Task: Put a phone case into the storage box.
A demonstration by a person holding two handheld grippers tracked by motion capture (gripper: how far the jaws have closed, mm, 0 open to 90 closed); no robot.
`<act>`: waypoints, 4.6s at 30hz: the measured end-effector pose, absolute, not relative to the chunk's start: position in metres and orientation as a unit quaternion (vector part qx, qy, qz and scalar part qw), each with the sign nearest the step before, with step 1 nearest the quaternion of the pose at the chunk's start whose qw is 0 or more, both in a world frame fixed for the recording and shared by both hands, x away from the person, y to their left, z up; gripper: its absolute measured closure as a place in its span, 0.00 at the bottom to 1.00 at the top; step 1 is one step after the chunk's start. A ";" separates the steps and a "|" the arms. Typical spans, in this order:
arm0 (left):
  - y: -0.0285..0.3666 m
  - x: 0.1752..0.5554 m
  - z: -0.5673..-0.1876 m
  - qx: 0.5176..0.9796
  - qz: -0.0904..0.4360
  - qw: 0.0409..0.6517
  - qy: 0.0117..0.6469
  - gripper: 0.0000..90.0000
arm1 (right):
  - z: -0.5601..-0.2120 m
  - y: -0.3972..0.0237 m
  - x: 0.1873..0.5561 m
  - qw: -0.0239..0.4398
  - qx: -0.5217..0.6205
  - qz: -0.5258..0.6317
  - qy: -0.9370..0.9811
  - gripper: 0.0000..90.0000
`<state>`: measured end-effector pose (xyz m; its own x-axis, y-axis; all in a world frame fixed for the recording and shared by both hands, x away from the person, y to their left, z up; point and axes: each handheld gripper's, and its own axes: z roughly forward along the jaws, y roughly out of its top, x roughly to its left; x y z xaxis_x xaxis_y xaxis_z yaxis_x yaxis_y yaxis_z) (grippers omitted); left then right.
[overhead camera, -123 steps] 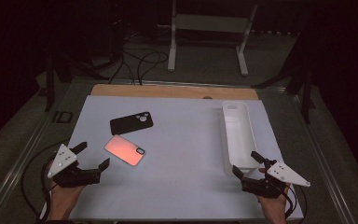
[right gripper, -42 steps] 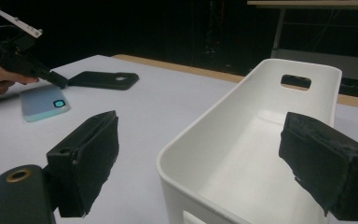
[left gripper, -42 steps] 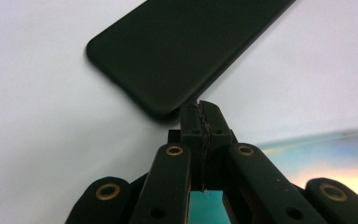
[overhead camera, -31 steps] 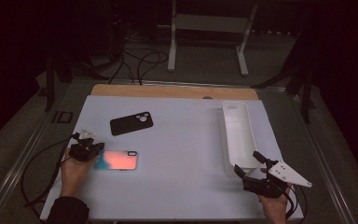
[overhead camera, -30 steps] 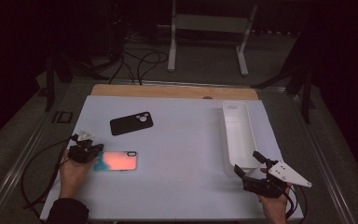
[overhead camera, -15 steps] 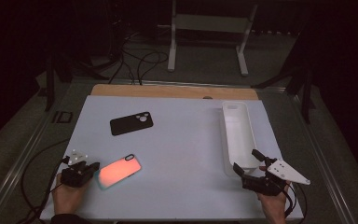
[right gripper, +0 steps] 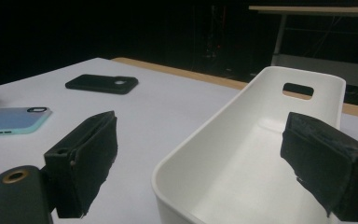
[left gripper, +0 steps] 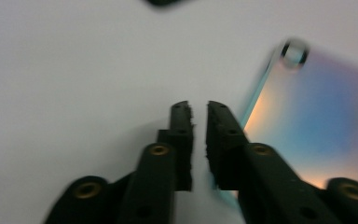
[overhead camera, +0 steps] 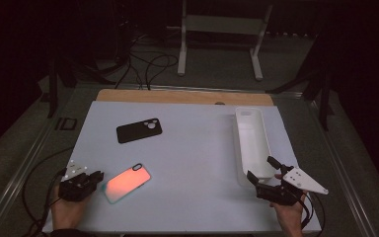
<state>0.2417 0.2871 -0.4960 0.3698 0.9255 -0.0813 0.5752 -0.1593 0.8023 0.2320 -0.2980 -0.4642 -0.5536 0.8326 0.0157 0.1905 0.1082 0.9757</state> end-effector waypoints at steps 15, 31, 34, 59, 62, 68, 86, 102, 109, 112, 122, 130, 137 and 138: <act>0.283 0.207 -0.460 0.683 0.304 0.488 0.450 0.14 | -0.467 -0.297 0.233 0.282 0.371 0.548 0.695 0.12; 0.272 0.224 -0.467 0.745 0.258 0.440 0.431 0.00 | -0.470 -0.296 0.231 0.282 0.372 0.543 0.698 0.12; 0.266 0.229 -0.471 0.762 0.248 0.423 0.423 0.00 | -0.470 -0.296 0.231 0.282 0.372 0.542 0.699 0.12; 0.231 0.265 -0.514 0.870 0.124 0.272 0.392 0.01 | -0.472 -0.294 0.231 0.282 0.374 0.537 0.701 0.12; 0.229 0.266 -0.517 0.877 0.118 0.260 0.387 0.01 | -0.472 -0.294 0.231 0.282 0.374 0.538 0.701 0.12; 0.229 0.266 -0.516 0.876 0.110 0.261 0.390 0.06 | -0.472 -0.295 0.231 0.281 0.376 0.538 0.700 0.12; 0.222 0.268 -0.510 0.887 0.100 0.235 0.384 0.15 | -0.472 -0.292 0.233 0.279 0.376 0.539 0.700 0.12; 0.225 0.269 -0.490 0.847 0.119 0.300 0.423 0.19 | -0.464 -0.290 0.234 0.268 0.378 0.550 0.695 0.12; 0.219 0.268 -0.480 0.833 0.137 0.325 0.425 0.19 | -0.459 -0.278 0.238 0.247 0.369 0.547 0.710 0.12; 0.215 0.268 -0.473 0.832 0.143 0.336 0.418 0.19 | -0.458 -0.272 0.242 0.234 0.364 0.544 0.719 0.12; 0.195 0.262 -0.446 0.819 0.174 0.383 0.390 0.19 | -0.449 -0.262 0.260 0.174 0.363 0.570 0.716 0.11; 0.171 0.261 -0.421 0.822 0.198 0.403 0.351 0.19 | -0.437 -0.247 0.269 0.142 0.345 0.589 0.717 0.11; 0.152 0.265 -0.411 0.826 0.202 0.414 0.324 0.19 | -0.426 -0.225 0.280 0.117 0.338 0.597 0.718 0.11; 0.149 0.265 -0.409 0.826 0.202 0.418 0.320 0.19 | -0.425 -0.222 0.281 0.113 0.336 0.599 0.718 0.11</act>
